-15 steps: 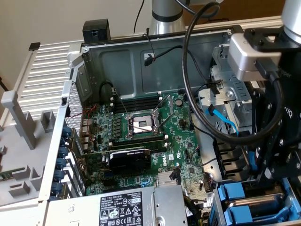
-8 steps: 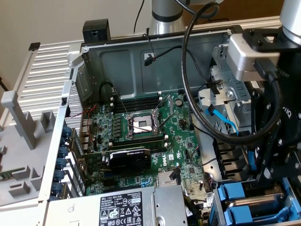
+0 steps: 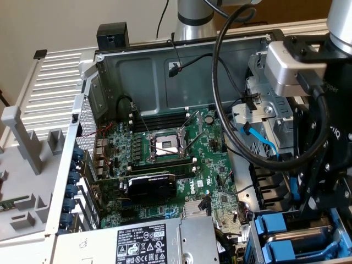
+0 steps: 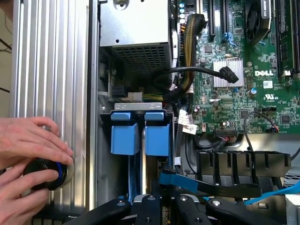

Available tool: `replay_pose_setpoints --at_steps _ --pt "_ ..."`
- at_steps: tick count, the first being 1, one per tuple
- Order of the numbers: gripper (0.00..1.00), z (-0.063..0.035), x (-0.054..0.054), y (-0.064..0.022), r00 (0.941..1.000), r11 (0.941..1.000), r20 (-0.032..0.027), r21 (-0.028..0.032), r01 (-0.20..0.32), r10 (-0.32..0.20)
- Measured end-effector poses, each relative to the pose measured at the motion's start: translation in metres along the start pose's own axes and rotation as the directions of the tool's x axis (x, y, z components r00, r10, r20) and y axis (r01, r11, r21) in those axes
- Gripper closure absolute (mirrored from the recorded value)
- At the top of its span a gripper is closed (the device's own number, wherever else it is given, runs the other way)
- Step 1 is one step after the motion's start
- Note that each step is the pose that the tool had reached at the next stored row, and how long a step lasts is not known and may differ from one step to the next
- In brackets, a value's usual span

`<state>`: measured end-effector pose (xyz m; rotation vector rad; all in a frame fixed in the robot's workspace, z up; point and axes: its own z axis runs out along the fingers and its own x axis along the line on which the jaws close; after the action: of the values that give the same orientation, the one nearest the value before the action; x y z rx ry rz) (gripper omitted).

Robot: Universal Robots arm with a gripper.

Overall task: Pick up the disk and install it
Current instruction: 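Insert the second disk wire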

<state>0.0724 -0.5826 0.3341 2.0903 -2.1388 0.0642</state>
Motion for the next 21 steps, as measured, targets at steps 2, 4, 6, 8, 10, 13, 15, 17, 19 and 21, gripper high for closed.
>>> replay_pose_setpoints --at_steps 2,4,6,8,10,13,15,17,19,21 --pt "0.83 0.0000 0.0000 -0.0006 1.0000 1.0000 -0.0003 0.0000 0.000 0.000" --pt "0.83 0.0001 0.0000 -0.0007 1.0000 1.0000 -0.0006 -0.0001 0.000 0.000" --pt "0.83 0.0004 -0.0001 -0.0007 1.0000 1.0000 -0.0006 -0.0001 0.000 0.000" --pt "0.83 0.0007 -0.0001 -0.0007 1.0000 1.0000 -0.0008 -0.0001 0.000 0.000" --pt "0.83 0.0010 -0.0002 -0.0007 1.0000 1.0000 -0.0011 0.0000 0.000 0.000" --pt "0.83 0.0012 -0.0001 -0.0005 1.0000 1.0000 -0.0013 0.0000 0.000 0.000" --pt "0.83 0.0012 -0.0002 -0.0004 1.0000 1.0000 -0.0013 0.0000 0.000 0.000" --pt "0.83 0.0013 -0.0002 -0.0004 1.0000 1.0000 -0.0013 0.0000 0.000 0.000" --pt "0.83 0.0013 -0.0003 -0.0004 1.0000 1.0000 -0.0013 0.0000 0.000 0.000" --pt "0.83 0.0013 -0.0003 -0.0004 1.0000 1.0000 -0.0013 -0.0001 0.000 0.000"
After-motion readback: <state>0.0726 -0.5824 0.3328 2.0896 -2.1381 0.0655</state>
